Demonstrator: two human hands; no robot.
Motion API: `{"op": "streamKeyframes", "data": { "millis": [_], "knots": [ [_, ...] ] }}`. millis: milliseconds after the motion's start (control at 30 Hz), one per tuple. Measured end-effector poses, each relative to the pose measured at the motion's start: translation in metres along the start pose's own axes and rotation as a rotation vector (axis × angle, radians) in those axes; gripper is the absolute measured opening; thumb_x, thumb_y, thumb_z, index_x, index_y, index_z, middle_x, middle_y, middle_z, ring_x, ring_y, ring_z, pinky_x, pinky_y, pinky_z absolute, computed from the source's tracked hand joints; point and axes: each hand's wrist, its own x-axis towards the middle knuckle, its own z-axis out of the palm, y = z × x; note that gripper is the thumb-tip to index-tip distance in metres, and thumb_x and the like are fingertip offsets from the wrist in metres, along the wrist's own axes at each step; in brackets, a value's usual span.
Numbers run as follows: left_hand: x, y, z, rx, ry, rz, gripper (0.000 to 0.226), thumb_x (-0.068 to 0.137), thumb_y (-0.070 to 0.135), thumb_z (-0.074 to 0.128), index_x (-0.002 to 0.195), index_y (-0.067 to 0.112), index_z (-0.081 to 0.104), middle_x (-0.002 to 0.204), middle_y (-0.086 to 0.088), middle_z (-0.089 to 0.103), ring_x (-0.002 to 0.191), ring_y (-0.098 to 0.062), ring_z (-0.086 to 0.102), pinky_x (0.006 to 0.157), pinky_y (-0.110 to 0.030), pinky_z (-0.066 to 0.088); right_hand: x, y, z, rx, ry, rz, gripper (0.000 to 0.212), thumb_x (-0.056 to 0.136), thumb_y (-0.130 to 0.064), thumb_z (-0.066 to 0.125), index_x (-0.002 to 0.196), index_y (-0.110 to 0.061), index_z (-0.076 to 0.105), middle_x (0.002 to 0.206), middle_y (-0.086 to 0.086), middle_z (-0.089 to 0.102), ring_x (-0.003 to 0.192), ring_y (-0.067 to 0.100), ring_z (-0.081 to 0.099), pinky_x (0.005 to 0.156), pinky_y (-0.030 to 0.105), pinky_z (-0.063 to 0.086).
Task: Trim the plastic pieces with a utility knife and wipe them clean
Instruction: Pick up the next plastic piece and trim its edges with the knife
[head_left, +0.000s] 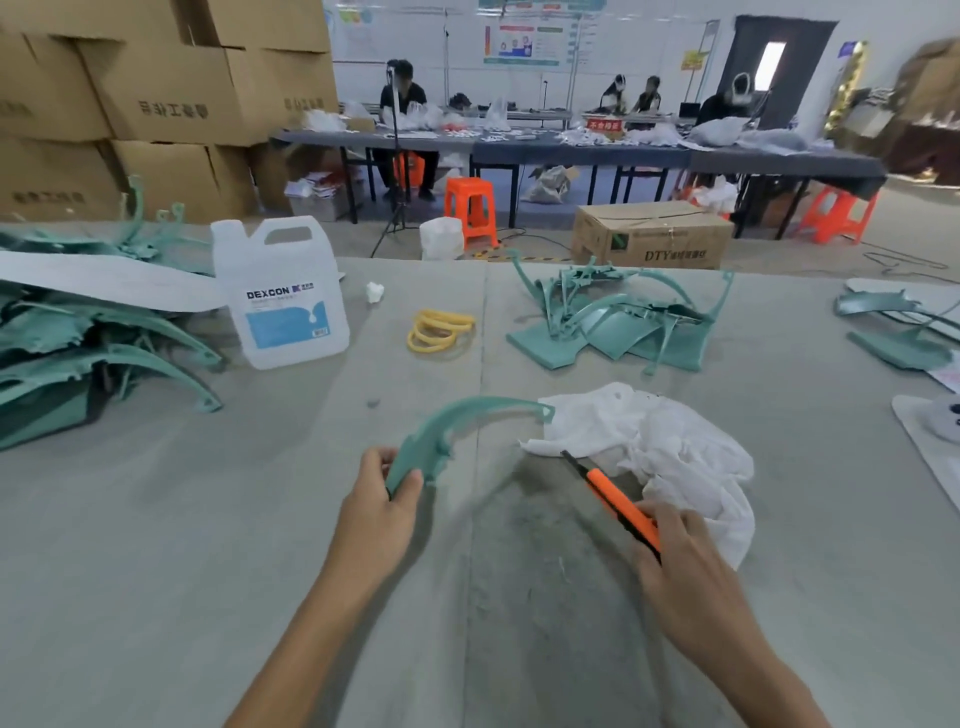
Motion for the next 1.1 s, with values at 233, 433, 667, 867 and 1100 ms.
{"op": "streamKeyframes", "data": {
  "millis": [233, 433, 667, 867, 1100],
  "knots": [
    [-0.002, 0.007, -0.004, 0.011, -0.103, 0.016, 0.023, 0.095, 0.021, 0.063, 0.113, 0.035, 0.068, 0.095, 0.012, 0.070, 0.090, -0.013, 0.064, 0.074, -0.026, 0.043, -0.004, -0.034, 0.008, 0.473, -0.126, -0.057, 0.015, 0.096, -0.035, 0.066, 0.107, -0.045, 0.061, 0.071, -0.008, 0.063, 0.056, 0.008, 0.053, 0.058, 0.035, 0.046],
    [-0.010, 0.003, -0.002, -0.034, -0.122, 0.057, 0.034, 0.099, 0.022, 0.056, 0.111, 0.053, 0.063, 0.098, 0.022, 0.071, 0.092, 0.004, 0.063, 0.077, -0.016, 0.044, -0.001, -0.079, 0.004, 0.523, -0.172, -0.240, 0.015, 0.101, -0.029, 0.060, 0.106, -0.043, 0.063, 0.090, -0.008, 0.073, 0.062, 0.013, 0.066, 0.056, 0.023, 0.048],
    [-0.016, -0.003, 0.003, 0.111, -0.200, 0.068, 0.041, 0.102, 0.033, 0.053, 0.143, 0.030, 0.055, 0.127, -0.005, 0.069, 0.118, -0.027, 0.062, 0.100, -0.035, 0.047, 0.004, -0.090, -0.013, 0.193, -0.244, -0.356, 0.013, 0.099, -0.044, 0.054, 0.092, -0.034, 0.058, 0.073, 0.001, 0.066, 0.063, 0.016, 0.061, 0.067, 0.047, 0.053],
    [-0.018, -0.006, 0.005, 0.139, -0.181, 0.100, 0.038, 0.102, 0.034, 0.053, 0.140, 0.035, 0.056, 0.105, 0.013, 0.073, 0.095, -0.014, 0.066, 0.081, -0.024, 0.050, 0.006, -0.083, -0.025, 0.072, -0.212, -0.434, 0.028, 0.097, -0.058, 0.050, 0.086, -0.033, 0.058, 0.068, -0.012, 0.061, 0.057, 0.011, 0.056, 0.056, 0.031, 0.044],
    [-0.018, -0.010, 0.005, 0.123, -0.172, 0.076, 0.023, 0.103, 0.036, 0.051, 0.120, 0.032, 0.066, 0.059, 0.024, 0.060, 0.063, -0.004, 0.058, 0.050, -0.012, 0.038, 0.009, -0.079, -0.022, 0.031, -0.211, -0.465, 0.024, 0.097, -0.062, 0.050, 0.089, -0.041, 0.057, 0.067, -0.012, 0.062, 0.058, 0.009, 0.058, 0.057, 0.031, 0.046]
  ]
}}
